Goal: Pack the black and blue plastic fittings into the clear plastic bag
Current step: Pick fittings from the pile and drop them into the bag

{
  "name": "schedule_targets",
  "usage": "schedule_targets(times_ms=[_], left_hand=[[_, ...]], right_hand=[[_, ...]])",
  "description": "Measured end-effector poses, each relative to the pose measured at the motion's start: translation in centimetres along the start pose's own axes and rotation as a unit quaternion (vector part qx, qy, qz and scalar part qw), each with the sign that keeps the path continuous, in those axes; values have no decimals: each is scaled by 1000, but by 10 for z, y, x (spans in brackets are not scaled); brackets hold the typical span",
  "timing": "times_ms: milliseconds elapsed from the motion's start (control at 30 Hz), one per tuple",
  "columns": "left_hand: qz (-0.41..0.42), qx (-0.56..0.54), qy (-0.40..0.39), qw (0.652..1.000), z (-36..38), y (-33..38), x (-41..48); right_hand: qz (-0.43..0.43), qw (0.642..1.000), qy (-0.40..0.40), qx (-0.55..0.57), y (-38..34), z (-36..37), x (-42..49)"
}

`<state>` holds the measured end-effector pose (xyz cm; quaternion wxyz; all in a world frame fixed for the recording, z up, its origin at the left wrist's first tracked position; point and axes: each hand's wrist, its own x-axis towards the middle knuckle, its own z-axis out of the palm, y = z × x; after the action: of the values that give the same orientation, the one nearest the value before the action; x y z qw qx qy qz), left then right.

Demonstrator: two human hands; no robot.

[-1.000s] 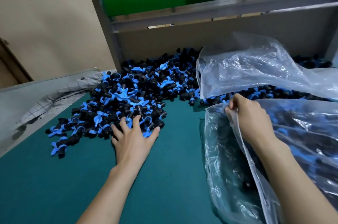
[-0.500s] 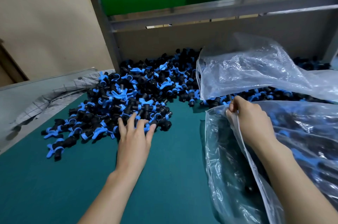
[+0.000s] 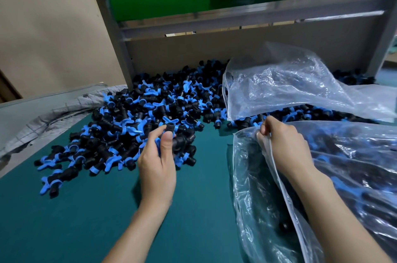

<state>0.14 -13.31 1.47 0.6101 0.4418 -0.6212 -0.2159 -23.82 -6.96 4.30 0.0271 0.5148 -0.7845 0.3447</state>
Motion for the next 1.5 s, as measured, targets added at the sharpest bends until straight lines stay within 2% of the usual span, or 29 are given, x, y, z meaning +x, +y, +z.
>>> schedule_targets(times_ms=[67, 133, 200, 267, 300, 400, 467, 533, 600, 767, 833, 1067, 1367, 1433, 1500], left_hand=[[-112, -173, -9, 979, 17, 15, -9], [-237, -301, -34, 923, 35, 24, -16], [-352, -370, -61, 858, 49, 26, -22], [-397, -419, -108, 809, 55, 23, -25], [-392, -426, -134, 804, 56, 21, -26], [-345, -342, -182, 855, 55, 12, -20], [-328, -331, -171, 868, 50, 9, -11], [-324, -364, -141, 862, 44, 4, -1], [-332, -412, -117, 841, 38, -1, 3], [-381, -467, -146, 785, 33, 1, -1], [-390, -476, -147, 774, 33, 2, -2], [-392, -467, -150, 778, 37, 0, -3], [-409, -494, -152, 752, 34, -4, 0], [-407, -479, -144, 764, 35, -5, -1], [-390, -447, -124, 795, 39, -5, -2]], right_hand=[[-2, 1000, -2, 2, 0, -1, 0], [-4, 1000, 0, 5, 0, -1, 0], [-1, 1000, 1, 4, 0, -1, 0], [1, 1000, 0, 6, 0, 0, 0], [1, 1000, 0, 7, 0, 0, 0], [1, 1000, -2, 9, 1, 0, 0], [-2, 1000, -4, 13, 1, 0, -1], [-4, 1000, -7, 14, 0, -1, -2], [-2, 1000, -9, 13, 0, -1, -2], [-1, 1000, -10, 12, -1, -2, -3], [1, 1000, -9, 13, -1, -2, -3], [-2, 1000, -9, 11, -1, -2, -3], [-7, 1000, -6, 7, 1, -1, -3], [-7, 1000, -9, 5, 1, 0, -3], [-5, 1000, -9, 3, 2, 1, -2]])
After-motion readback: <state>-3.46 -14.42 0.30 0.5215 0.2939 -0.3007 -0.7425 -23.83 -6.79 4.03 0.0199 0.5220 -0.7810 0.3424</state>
